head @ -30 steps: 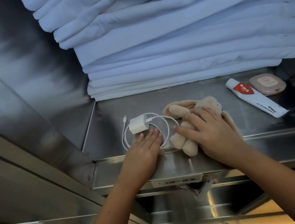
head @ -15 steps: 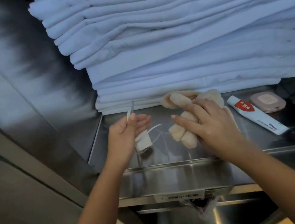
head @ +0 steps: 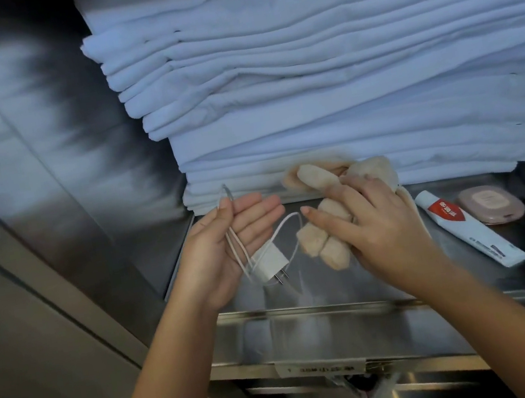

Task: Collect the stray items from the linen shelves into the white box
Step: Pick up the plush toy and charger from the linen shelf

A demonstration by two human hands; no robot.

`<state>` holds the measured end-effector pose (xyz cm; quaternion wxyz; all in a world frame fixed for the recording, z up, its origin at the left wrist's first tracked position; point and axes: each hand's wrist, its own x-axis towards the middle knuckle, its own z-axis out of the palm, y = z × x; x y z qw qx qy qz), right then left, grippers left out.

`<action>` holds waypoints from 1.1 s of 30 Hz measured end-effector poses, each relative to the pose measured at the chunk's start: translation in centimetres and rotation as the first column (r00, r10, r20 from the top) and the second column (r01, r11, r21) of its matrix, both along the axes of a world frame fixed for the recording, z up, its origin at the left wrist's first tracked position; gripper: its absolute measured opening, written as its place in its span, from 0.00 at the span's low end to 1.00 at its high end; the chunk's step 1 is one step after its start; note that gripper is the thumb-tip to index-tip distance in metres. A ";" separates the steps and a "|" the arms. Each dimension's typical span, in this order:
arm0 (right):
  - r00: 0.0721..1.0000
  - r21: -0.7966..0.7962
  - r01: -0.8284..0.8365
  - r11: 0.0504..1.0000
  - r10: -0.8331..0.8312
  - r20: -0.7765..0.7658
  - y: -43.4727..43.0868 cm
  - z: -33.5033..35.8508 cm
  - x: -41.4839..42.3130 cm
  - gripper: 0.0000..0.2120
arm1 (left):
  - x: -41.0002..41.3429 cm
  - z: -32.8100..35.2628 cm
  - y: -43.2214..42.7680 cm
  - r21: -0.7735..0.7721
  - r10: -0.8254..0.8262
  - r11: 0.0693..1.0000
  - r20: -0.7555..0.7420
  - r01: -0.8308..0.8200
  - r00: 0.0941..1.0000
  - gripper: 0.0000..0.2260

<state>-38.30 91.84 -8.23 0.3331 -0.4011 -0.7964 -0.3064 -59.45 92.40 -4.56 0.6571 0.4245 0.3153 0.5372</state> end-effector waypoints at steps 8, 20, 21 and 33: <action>0.991 0.053 -0.126 0.991 0.123 0.056 1.3 0.5 -1.3 0.16 | -0.4 0.8 -2.3 0.002 0.080 0.997 0.126 -0.081 0.989 0.18; 0.932 0.123 -0.362 0.924 0.358 0.057 -1.1 0.4 -6.7 0.16 | -3.8 0.9 -10.5 -0.021 0.286 0.957 0.230 -0.289 0.930 0.20; 0.924 0.123 -0.383 0.916 0.379 0.058 -1.7 0.4 -7.3 0.16 | -4.2 0.9 -11.6 -0.023 0.304 0.951 0.236 -0.308 0.923 0.20; 0.743 -0.032 -0.669 0.743 0.669 0.001 -14.2 0.0 -15.4 0.15 | -8.9 -0.7 -28.5 -0.058 0.557 0.827 0.229 -0.560 0.799 0.19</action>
